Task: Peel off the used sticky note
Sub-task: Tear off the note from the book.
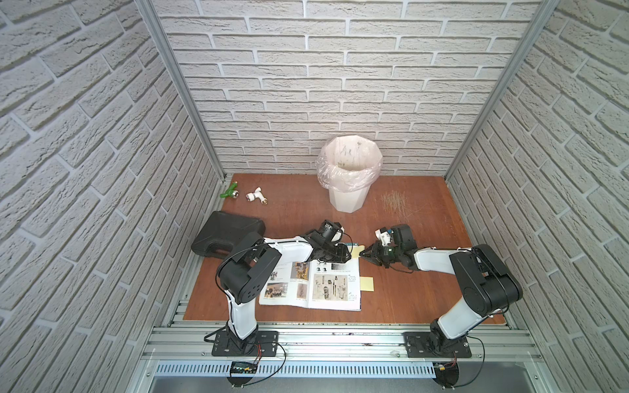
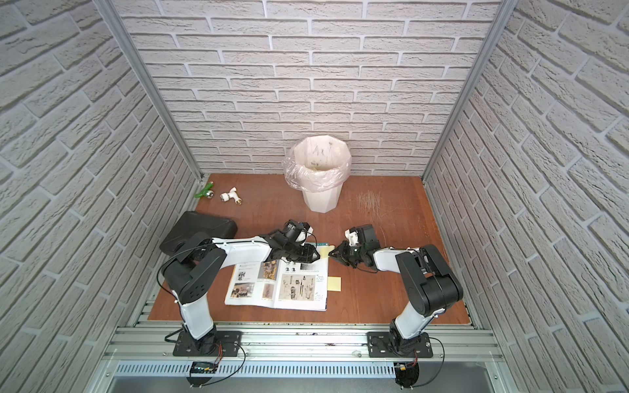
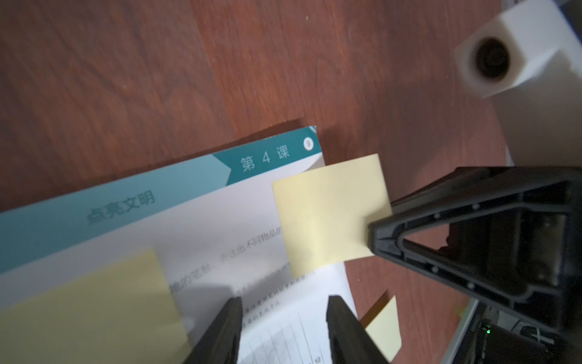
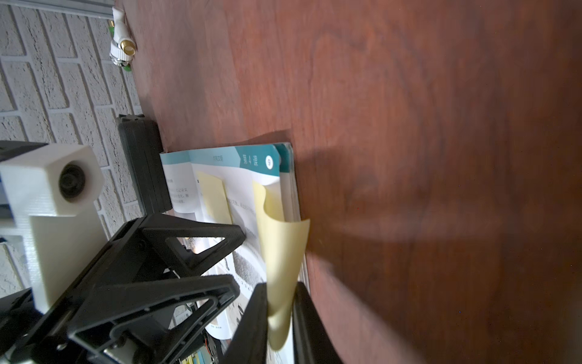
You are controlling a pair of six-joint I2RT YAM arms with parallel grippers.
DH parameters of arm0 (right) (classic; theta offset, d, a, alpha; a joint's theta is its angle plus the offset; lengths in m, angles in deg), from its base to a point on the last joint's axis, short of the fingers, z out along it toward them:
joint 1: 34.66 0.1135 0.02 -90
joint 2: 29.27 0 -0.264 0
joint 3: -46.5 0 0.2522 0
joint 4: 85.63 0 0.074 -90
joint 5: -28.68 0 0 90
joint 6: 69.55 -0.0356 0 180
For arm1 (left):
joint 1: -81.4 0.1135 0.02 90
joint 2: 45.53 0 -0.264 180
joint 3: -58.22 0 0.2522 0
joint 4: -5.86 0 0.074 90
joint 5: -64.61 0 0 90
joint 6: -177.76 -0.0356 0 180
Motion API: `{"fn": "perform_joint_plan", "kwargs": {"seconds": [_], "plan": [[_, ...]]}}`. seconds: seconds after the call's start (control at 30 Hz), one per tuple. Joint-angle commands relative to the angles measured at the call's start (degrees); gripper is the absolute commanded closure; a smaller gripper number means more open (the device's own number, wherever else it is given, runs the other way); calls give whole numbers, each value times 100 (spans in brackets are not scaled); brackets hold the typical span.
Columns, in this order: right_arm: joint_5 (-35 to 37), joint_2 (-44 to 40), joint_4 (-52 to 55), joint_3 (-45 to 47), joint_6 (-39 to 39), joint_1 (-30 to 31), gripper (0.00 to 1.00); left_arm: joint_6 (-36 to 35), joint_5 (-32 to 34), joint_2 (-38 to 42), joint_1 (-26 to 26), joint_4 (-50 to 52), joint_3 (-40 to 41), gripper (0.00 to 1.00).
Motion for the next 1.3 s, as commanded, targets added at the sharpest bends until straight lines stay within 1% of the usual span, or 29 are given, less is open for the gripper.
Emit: {"fn": "perform_joint_plan", "kwargs": {"seconds": [0.0, 0.13, 0.3, 0.63, 0.8, 1.27], "plan": [[-108, -123, -253, -14, -137, -22, 86, 29, 118, -258, 30, 154, 253, 67], [-79, -237, -212, -44, -194, -18, 92, 69, 132, -270, 39, 92, 345, 67], [-37, -354, -291, -37, -389, -18, 97, 134, 141, -308, 46, -2, 490, 67], [12, -356, -677, 38, -893, -13, 97, 179, 197, -395, 50, -84, 671, 70], [79, -373, -811, 72, -1080, -18, 97, 162, 234, -420, 42, -79, 736, 73], [241, -469, -1130, 151, -1495, -18, 97, 118, 358, -567, 33, -120, 864, 76]]}}
